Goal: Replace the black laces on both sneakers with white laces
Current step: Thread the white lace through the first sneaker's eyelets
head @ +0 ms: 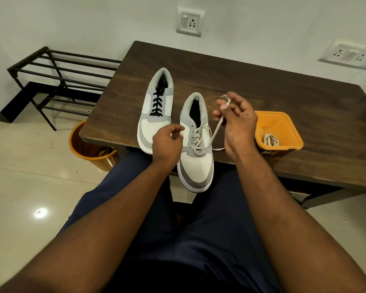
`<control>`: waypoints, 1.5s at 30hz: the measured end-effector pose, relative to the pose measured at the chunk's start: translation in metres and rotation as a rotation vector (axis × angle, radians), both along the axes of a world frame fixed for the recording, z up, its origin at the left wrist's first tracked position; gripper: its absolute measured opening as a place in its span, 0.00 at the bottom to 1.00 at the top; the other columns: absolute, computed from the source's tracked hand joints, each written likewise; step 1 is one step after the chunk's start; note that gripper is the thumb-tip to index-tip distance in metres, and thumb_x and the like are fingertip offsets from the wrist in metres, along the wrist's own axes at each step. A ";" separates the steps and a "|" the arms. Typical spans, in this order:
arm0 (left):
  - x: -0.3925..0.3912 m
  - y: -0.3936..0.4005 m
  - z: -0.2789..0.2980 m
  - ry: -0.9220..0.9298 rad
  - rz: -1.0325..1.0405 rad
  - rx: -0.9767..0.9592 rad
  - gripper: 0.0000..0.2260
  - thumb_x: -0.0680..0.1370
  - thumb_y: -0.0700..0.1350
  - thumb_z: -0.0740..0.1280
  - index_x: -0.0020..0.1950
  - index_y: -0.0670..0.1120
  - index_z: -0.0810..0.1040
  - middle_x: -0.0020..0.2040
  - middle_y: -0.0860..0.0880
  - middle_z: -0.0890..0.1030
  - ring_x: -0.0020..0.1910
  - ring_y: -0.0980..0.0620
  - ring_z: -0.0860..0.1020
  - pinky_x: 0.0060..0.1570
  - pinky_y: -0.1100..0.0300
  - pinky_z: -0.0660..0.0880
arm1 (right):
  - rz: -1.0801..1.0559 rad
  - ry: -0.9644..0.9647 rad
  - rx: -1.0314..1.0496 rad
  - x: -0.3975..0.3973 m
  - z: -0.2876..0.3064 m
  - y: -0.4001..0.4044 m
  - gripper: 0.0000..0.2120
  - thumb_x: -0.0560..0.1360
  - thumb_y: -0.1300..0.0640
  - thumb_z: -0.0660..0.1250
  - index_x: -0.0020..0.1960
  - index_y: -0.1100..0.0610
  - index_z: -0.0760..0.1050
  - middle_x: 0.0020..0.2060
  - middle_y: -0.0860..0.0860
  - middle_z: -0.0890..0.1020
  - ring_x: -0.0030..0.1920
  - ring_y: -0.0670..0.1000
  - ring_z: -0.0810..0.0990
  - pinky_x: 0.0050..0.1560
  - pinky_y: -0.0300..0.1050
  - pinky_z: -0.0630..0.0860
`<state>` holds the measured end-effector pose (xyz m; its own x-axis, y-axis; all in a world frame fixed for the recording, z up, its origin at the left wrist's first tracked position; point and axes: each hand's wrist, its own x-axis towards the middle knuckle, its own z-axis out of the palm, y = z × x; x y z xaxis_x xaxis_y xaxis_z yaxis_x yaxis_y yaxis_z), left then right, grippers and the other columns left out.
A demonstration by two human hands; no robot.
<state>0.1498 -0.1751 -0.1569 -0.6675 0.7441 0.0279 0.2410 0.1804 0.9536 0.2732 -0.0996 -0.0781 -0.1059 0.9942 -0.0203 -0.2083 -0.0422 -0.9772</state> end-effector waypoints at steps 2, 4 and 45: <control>-0.007 0.015 0.006 0.121 -0.085 -0.016 0.17 0.77 0.33 0.64 0.62 0.49 0.80 0.55 0.50 0.79 0.53 0.55 0.77 0.58 0.62 0.73 | 0.033 -0.123 -0.005 -0.003 -0.002 0.004 0.09 0.75 0.68 0.68 0.53 0.59 0.80 0.44 0.51 0.84 0.32 0.42 0.78 0.34 0.37 0.75; -0.012 0.027 0.010 0.244 -0.210 -0.060 0.23 0.78 0.31 0.61 0.69 0.51 0.75 0.57 0.51 0.72 0.53 0.57 0.74 0.57 0.69 0.68 | 0.022 -0.190 -0.003 -0.005 -0.005 0.007 0.03 0.73 0.64 0.71 0.47 0.59 0.80 0.37 0.48 0.82 0.29 0.39 0.75 0.31 0.33 0.73; -0.032 0.026 -0.007 0.161 -0.294 0.041 0.08 0.74 0.40 0.74 0.48 0.43 0.76 0.40 0.53 0.81 0.40 0.61 0.80 0.46 0.63 0.79 | 0.501 -1.197 0.617 -0.028 -0.049 0.042 0.08 0.77 0.59 0.65 0.50 0.53 0.83 0.47 0.48 0.81 0.47 0.48 0.79 0.48 0.45 0.75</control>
<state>0.1181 -0.1496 -0.1639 -0.4087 0.9003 0.1497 0.4256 0.0429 0.9039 0.2455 -0.0575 -0.1266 -0.6687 0.7405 0.0666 0.6467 0.6235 -0.4394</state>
